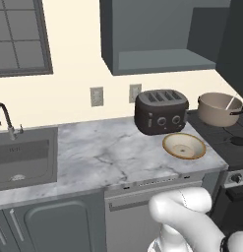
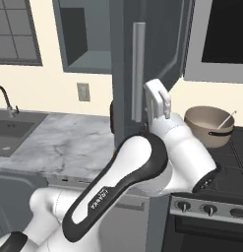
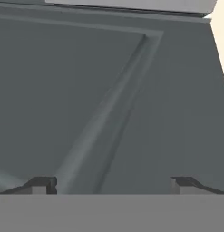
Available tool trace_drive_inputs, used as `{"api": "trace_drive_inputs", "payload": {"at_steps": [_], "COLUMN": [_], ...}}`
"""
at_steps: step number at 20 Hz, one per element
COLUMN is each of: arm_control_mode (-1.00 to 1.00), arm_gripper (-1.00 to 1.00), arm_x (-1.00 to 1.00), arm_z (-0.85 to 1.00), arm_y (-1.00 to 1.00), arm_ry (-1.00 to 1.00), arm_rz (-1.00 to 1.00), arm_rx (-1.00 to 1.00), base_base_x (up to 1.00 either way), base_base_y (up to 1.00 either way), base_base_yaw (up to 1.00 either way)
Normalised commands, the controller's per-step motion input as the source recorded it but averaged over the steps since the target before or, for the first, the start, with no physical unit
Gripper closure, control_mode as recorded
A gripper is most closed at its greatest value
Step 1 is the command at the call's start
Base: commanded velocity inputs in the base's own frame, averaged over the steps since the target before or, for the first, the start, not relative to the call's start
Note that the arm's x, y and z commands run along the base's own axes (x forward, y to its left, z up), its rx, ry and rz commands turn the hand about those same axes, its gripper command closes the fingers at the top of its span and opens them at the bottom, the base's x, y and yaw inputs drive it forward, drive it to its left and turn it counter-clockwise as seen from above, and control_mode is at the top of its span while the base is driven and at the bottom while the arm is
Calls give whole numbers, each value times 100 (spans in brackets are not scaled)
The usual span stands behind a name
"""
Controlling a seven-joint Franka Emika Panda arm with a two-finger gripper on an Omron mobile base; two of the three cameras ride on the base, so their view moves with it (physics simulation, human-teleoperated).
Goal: Open the cabinet and move the ladle to the pot. Then close the cabinet.
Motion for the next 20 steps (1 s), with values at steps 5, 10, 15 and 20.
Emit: {"api": "trace_drive_inputs", "payload": {"at_steps": [5,10,15,20], "arm_control_mode": [-100,-100,-100,-100], "arm_gripper": [-100,-100,-100,-100], "arm_x": [38,46,43,41], "arm_z": [23,21,28,32], "arm_y": [95,88,59,44], "arm_ry": [0,0,0,0], "arm_rz": [0,-4,-3,-3], "arm_rx": [0,0,0,0], "base_base_x": [0,0,0,0], "base_base_y": [0,0,0,0], "base_base_yaw": [0,0,0,0]}}
